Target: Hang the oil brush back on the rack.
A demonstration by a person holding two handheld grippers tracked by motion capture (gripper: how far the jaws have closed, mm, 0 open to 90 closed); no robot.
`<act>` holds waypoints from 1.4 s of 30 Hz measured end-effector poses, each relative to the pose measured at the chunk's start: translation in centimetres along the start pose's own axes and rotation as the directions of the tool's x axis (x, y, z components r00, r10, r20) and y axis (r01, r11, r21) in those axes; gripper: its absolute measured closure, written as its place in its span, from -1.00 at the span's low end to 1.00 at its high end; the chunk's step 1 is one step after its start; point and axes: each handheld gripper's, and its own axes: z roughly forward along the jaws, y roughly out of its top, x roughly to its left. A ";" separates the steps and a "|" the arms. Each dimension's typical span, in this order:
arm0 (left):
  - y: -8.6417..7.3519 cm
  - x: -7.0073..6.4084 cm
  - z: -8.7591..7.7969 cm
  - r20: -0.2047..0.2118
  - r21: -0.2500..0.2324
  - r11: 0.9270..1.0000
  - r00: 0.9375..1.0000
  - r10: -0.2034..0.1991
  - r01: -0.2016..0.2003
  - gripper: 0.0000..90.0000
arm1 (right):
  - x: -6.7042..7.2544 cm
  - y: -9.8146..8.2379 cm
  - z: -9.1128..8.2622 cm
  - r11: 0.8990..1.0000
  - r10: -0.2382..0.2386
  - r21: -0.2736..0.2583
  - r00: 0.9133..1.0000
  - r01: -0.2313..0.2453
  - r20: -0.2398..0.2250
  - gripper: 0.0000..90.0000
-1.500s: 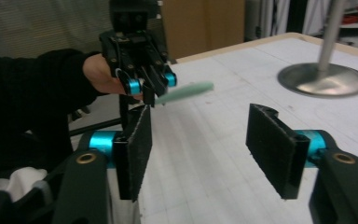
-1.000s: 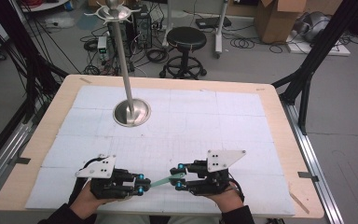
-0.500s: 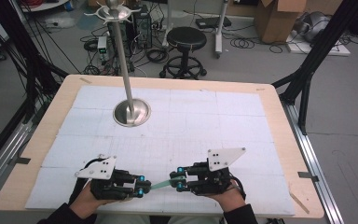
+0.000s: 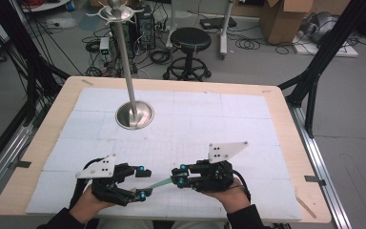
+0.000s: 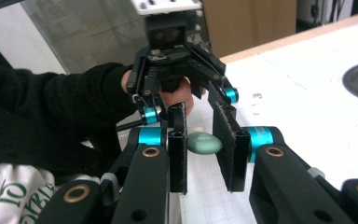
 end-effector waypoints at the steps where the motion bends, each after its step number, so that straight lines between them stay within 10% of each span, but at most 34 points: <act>1: 0.2 -0.1 0.0 -0.007 0.006 1.000 1.000 0.007 -0.007 -0.08 | 0.0 0.2 0.1 1.000 0.015 0.009 1.000 -0.015 0.006 0.68; 14: 0.5 -1.1 1.1 -0.067 0.147 0.985 0.993 0.098 -0.087 0.05 | 0.8 2.9 1.8 0.983 0.087 0.152 0.989 -0.105 0.121 0.68; 33: 0.3 -1.0 1.1 -0.076 0.159 0.984 0.992 0.096 -0.083 0.78 | 1.3 4.7 3.5 0.949 0.148 0.247 0.968 -0.196 0.201 0.67; 37: 0.3 -1.0 1.0 -0.041 0.120 0.991 0.997 0.068 -0.063 0.82 | 1.3 4.7 3.5 0.961 0.140 0.211 0.973 -0.178 0.182 0.63; 42: 0.5 -0.9 0.6 0.038 0.015 1.000 0.999 0.014 -0.015 0.83 | 1.4 4.4 2.8 0.997 0.033 0.067 0.986 -0.044 0.162 -0.13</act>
